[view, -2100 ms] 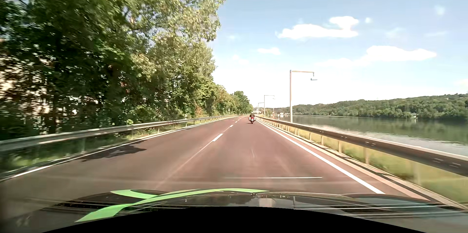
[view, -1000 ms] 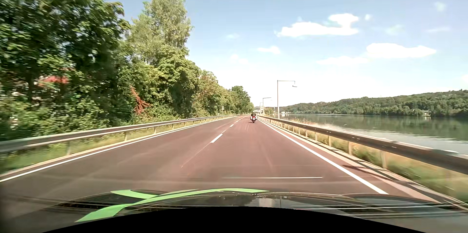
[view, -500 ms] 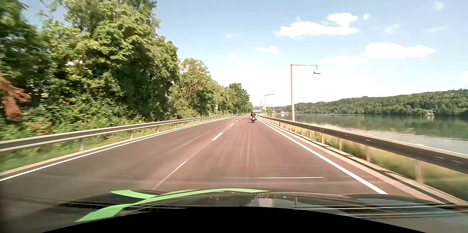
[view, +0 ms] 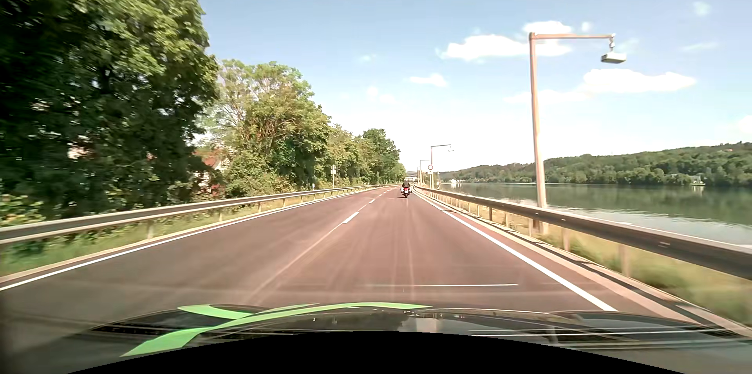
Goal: Follow the waypoints while adhering to traffic rules and regulations
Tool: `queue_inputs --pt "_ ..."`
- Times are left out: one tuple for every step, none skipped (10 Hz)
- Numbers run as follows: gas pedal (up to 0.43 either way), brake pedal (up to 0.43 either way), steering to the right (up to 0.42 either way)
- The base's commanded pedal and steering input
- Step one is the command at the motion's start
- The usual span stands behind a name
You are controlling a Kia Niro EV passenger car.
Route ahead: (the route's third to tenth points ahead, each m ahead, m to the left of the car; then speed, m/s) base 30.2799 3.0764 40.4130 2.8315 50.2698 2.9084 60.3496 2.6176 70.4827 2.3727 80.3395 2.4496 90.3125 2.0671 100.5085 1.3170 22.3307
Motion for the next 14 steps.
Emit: queue_inputs --pt "0.11 0.0 0.001" --pt "0.11 0.0 0.001" --pt "0.11 0.0 0.001" --pt "0.11 0.0 0.001" --pt "0.11 0.0 0.001" --pt "0.11 0.0 0.001" --pt "0.11 0.0 0.001" --pt "0.067 0.0 0.001" --pt "0.067 0.0 0.001" --pt "0.067 0.0 0.001" --pt "0.067 0.0 0.001" --pt "0.067 0.0 0.001" --pt "0.067 0.0 0.001" --pt "0.067 0.0 0.001"
